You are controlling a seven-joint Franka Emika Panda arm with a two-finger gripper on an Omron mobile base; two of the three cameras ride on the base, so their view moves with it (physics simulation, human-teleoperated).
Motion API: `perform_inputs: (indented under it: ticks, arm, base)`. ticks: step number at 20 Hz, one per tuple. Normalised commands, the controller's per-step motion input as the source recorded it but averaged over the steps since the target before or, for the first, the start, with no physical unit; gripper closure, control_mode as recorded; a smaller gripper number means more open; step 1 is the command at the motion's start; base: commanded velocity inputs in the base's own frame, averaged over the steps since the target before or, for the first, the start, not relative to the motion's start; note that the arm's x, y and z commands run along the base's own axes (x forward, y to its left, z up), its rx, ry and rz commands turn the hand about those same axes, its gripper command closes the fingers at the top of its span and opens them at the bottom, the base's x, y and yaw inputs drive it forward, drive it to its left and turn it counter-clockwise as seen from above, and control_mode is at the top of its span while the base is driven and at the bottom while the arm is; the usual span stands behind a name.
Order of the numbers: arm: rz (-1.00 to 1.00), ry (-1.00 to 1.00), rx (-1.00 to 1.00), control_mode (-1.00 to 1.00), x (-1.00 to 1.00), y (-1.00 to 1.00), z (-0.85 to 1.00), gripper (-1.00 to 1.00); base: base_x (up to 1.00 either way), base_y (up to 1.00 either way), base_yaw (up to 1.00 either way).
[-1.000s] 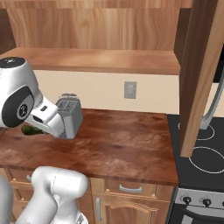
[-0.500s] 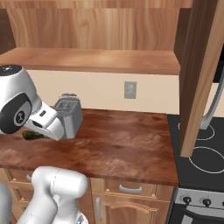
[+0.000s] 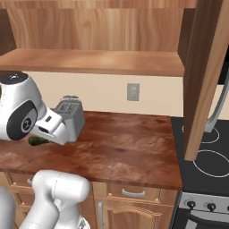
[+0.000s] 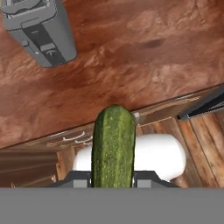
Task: Pick the squashs from the cabinet and place them in one bowl. Pick the peach from the sink and place it in the other bowl.
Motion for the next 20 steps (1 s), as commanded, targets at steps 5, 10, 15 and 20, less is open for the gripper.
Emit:
perform_inputs:
  ticks: [5,10,15,20]
  arm:
    - [0.19,0.02,0.0,-1.0,0.08,0.01,0.24,1.0]
    - [0.1,0.03,0.0,-1.0,0.0,0.06,0.05,1.0]
    - [0.0,0.0,0.0,-1.0,0.0,0.0,0.0,1.0]
    - [0.0,0.0,0.0,-1.0,0.0,0.0,0.0,1.0]
  base:
    - [0.0,0.0,0.0]
    - [0.0,0.0,0.0]
    - [0.0,0.0,0.0]
    - [0.0,0.0,0.0]
